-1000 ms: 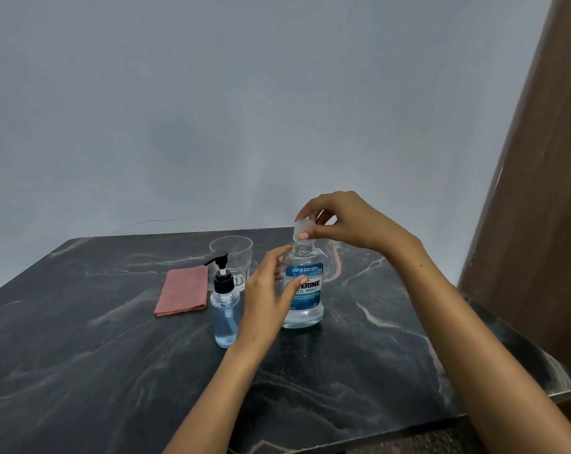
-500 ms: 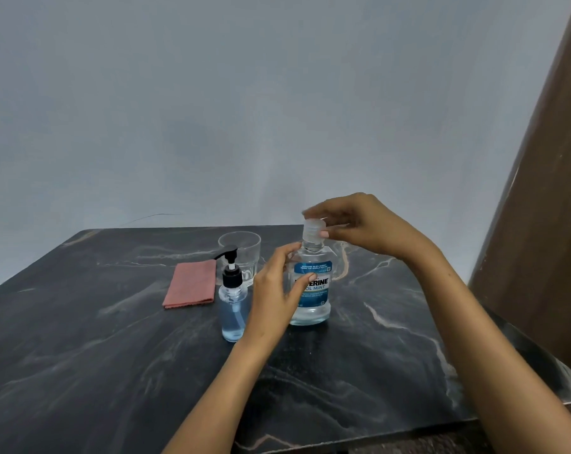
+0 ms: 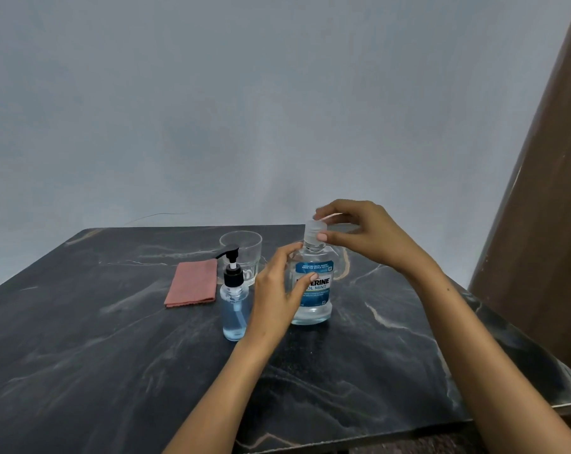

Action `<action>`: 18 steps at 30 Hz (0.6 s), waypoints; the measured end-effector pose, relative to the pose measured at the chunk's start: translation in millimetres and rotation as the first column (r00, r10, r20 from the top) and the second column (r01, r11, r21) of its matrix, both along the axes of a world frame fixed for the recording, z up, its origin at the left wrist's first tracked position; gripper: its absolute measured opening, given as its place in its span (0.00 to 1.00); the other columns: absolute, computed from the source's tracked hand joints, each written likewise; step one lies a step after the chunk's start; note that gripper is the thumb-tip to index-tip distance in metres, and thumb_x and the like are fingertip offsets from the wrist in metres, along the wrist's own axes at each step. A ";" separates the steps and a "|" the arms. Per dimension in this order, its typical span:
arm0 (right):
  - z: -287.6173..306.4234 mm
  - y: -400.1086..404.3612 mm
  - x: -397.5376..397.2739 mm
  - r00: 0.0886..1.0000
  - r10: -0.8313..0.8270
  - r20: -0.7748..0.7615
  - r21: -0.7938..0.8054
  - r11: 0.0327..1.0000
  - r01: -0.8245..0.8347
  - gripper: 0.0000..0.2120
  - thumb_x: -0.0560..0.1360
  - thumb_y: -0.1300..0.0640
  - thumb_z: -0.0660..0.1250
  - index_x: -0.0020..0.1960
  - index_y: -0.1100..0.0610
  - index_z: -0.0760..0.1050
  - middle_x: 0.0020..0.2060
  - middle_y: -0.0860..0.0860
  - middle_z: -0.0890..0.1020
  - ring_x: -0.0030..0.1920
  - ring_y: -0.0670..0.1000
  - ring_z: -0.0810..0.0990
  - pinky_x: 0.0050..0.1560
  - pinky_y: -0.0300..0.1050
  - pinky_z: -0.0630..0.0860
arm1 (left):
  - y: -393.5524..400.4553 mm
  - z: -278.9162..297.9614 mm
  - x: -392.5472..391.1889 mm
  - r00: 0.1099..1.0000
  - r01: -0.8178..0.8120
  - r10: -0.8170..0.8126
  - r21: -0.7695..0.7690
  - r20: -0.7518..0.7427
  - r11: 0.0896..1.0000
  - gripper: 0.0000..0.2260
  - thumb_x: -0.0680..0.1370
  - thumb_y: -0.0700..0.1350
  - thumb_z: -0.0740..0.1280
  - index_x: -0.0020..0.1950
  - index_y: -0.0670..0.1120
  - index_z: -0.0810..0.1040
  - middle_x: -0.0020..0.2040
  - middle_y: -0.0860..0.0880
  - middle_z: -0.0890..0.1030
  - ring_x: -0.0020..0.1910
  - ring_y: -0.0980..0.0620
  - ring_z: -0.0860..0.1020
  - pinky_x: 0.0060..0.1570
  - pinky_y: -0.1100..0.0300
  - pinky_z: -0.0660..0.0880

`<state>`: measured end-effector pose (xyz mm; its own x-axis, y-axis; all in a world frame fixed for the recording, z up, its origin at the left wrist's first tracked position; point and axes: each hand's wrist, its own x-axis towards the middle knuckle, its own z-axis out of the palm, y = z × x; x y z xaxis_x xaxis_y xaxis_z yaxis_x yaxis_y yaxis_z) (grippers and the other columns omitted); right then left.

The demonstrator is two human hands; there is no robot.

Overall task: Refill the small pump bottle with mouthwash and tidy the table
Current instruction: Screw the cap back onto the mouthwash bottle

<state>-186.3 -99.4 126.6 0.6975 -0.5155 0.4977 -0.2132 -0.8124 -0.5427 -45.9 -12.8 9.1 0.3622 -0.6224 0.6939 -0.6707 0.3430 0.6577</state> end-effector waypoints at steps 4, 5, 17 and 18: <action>-3.2 2.2 1.1 0.999 0.032 -0.007 0.023 0.999 -0.032 0.12 0.73 0.58 0.70 0.56 0.51 0.80 0.50 0.45 0.83 0.51 0.43 0.81 0.53 0.37 0.77 | 1.0 0.5 -0.8 1.000 -0.001 0.001 -0.002 0.000 1.000 0.22 0.74 0.48 0.71 0.65 0.53 0.70 0.60 0.56 0.77 0.60 0.62 0.74 0.60 0.72 0.69; -4.2 3.2 2.8 1.000 0.014 0.006 0.021 1.000 -0.014 0.11 0.72 0.57 0.72 0.54 0.50 0.80 0.48 0.44 0.83 0.50 0.43 0.80 0.51 0.37 0.77 | 1.2 0.4 -1.0 1.000 0.000 0.000 -0.005 0.002 1.000 0.22 0.74 0.48 0.71 0.65 0.53 0.70 0.60 0.56 0.77 0.60 0.62 0.74 0.60 0.72 0.69; -8.5 7.8 12.7 0.988 -0.076 0.134 0.104 0.993 0.062 0.11 0.65 0.58 0.78 0.45 0.51 0.81 0.42 0.49 0.85 0.42 0.43 0.83 0.43 0.31 0.78 | 1.0 0.4 -1.7 1.000 0.006 -0.006 -0.009 -0.006 1.000 0.21 0.73 0.49 0.71 0.65 0.54 0.70 0.58 0.60 0.75 0.59 0.65 0.72 0.58 0.75 0.67; -9.7 7.9 13.7 0.986 -0.086 0.143 0.101 0.992 0.072 0.11 0.65 0.57 0.78 0.46 0.51 0.81 0.42 0.49 0.84 0.42 0.43 0.83 0.43 0.31 0.78 | 0.6 0.3 -1.4 1.000 0.009 -0.009 -0.008 -0.009 1.000 0.21 0.73 0.49 0.71 0.65 0.54 0.70 0.58 0.60 0.76 0.59 0.65 0.73 0.59 0.74 0.68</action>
